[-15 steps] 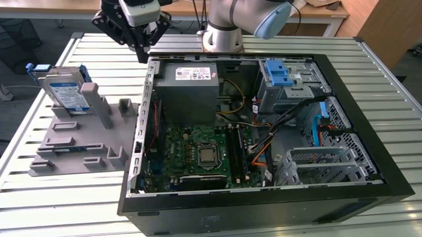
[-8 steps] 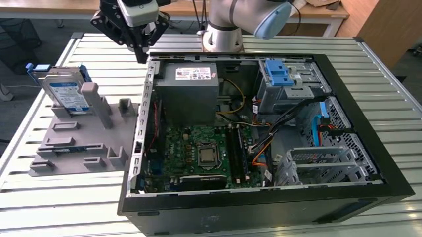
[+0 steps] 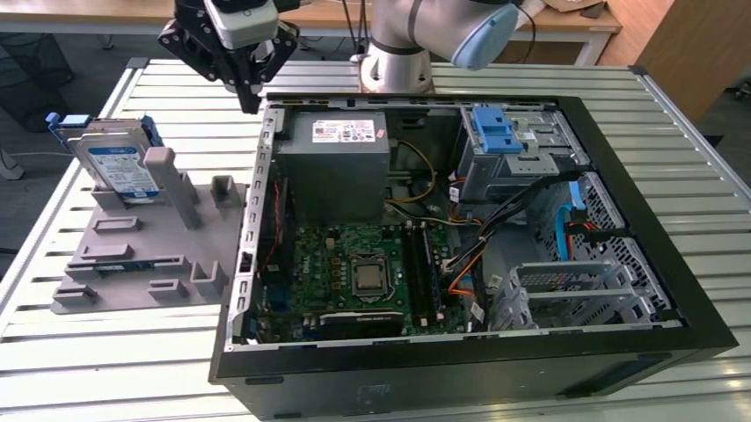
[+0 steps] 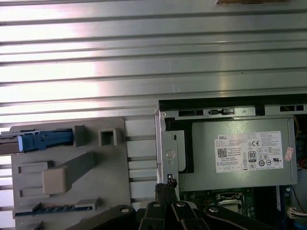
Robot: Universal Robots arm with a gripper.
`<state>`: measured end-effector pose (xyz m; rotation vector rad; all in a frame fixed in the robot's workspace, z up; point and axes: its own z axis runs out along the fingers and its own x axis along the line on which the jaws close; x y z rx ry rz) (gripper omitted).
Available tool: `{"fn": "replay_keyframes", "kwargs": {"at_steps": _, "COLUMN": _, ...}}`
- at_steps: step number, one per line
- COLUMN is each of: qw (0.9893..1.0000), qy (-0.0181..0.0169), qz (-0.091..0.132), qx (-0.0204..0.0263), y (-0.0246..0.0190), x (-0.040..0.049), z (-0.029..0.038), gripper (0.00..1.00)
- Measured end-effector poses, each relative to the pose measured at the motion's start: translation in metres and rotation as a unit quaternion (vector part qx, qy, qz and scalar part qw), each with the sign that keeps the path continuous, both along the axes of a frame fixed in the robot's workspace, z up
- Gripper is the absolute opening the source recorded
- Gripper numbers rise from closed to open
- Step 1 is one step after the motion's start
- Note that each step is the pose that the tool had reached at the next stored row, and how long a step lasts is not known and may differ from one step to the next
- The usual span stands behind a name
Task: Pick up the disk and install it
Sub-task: 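Reach for the disk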
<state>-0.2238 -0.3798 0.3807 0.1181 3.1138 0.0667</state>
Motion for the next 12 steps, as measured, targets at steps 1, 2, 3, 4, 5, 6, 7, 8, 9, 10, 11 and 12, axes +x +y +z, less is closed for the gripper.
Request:
{"fn": "replay_keyframes", "kwargs": {"at_steps": 1, "qw": 1.0000, "qy": 0.0000, "qz": 0.000, "qx": 0.0000, "y": 0.0000, "x": -0.0003, "z": -0.0001, "gripper": 0.11}}
{"fn": "replay_keyframes", "kwargs": {"at_steps": 2, "qw": 1.0000, "qy": 0.0000, "qz": 0.000, "qx": 0.0000, "y": 0.0000, "x": -0.0007, "z": -0.0002, "gripper": 0.11}}
{"fn": "replay_keyframes", "kwargs": {"at_steps": 3, "qw": 1.0000, "qy": 0.0000, "qz": 0.000, "qx": 0.0000, "y": 0.0000, "x": -0.0010, "z": -0.0002, "gripper": 0.11}}
{"fn": "replay_keyframes", "kwargs": {"at_steps": 4, "qw": 1.0000, "qy": 0.0000, "qz": 0.000, "qx": 0.0000, "y": 0.0000, "x": -0.0013, "z": -0.0003, "gripper": 0.11}}
{"fn": "replay_keyframes", "kwargs": {"at_steps": 5, "qw": 1.0000, "qy": 0.0000, "qz": 0.000, "qx": 0.0000, "y": 0.0000, "x": -0.0017, "z": -0.0004, "gripper": 0.11}}
{"fn": "replay_keyframes", "kwargs": {"at_steps": 6, "qw": 1.0000, "qy": 0.0000, "qz": 0.000, "qx": 0.0000, "y": 0.0000, "x": -0.0020, "z": -0.0005, "gripper": 0.11}}
{"fn": "replay_keyframes", "kwargs": {"at_steps": 7, "qw": 1.0000, "qy": 0.0000, "qz": 0.000, "qx": 0.0000, "y": 0.0000, "x": -0.0023, "z": -0.0006, "gripper": 0.11}}
{"fn": "replay_keyframes", "kwargs": {"at_steps": 8, "qw": 1.0000, "qy": 0.0000, "qz": 0.000, "qx": 0.0000, "y": 0.0000, "x": -0.0027, "z": -0.0007, "gripper": 0.11}}
{"fn": "replay_keyframes", "kwargs": {"at_steps": 9, "qw": 1.0000, "qy": 0.0000, "qz": 0.000, "qx": 0.0000, "y": 0.0000, "x": -0.0030, "z": -0.0008, "gripper": 0.11}}
{"fn": "replay_keyframes", "kwargs": {"at_steps": 10, "qw": 1.0000, "qy": 0.0000, "qz": 0.000, "qx": 0.0000, "y": 0.0000, "x": -0.0033, "z": -0.0008, "gripper": 0.11}}
{"fn": "replay_keyframes", "kwargs": {"at_steps": 11, "qw": 1.0000, "qy": 0.0000, "qz": 0.000, "qx": 0.0000, "y": 0.0000, "x": -0.0037, "z": -0.0009, "gripper": 0.11}}
{"fn": "replay_keyframes", "kwargs": {"at_steps": 12, "qw": 1.0000, "qy": 0.0000, "qz": 0.000, "qx": 0.0000, "y": 0.0000, "x": -0.0040, "z": -0.0010, "gripper": 0.11}}
